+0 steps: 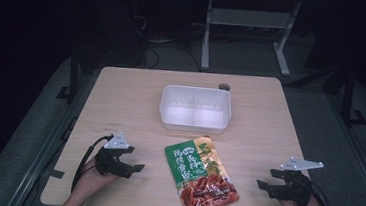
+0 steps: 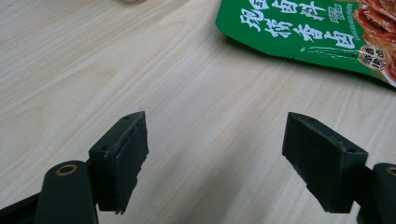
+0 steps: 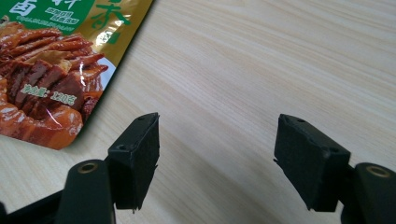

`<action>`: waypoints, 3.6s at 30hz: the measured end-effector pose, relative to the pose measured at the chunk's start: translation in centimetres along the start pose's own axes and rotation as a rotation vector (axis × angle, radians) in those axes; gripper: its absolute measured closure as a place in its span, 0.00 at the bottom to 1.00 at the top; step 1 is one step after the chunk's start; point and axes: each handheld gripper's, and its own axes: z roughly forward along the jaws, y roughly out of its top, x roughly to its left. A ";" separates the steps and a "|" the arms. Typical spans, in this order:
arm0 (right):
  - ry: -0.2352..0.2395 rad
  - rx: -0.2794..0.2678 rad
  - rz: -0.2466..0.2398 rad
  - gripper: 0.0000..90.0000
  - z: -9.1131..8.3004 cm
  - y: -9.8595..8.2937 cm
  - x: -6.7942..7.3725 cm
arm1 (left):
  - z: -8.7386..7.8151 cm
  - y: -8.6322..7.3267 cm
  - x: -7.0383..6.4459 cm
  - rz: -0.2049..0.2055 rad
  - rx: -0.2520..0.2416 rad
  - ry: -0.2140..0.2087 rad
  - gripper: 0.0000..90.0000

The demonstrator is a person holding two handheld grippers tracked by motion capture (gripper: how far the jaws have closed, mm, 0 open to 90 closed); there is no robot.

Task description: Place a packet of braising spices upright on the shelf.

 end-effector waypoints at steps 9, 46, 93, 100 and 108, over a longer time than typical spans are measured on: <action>0.023 -0.012 -0.031 0.34 0.2 0.7 1.3 | 0.1 0.1 -0.1 0.000 -0.003 -0.002 0.25; 0.220 0.169 -0.286 1.00 6.3 7.0 10.2 | 1.5 2.8 -1.7 0.015 0.026 -0.030 0.36; 0.211 0.185 -0.314 1.00 7.5 5.5 10.6 | 8.3 8.1 -1.2 -0.068 0.132 -0.209 0.76; 0.213 0.180 -0.315 0.99 7.5 5.5 10.6 | 8.7 7.9 -1.0 -0.071 0.157 -0.212 0.81; 0.215 0.180 -0.316 0.99 7.5 5.5 10.5 | 9.2 8.3 -1.2 -0.061 0.188 -0.217 0.84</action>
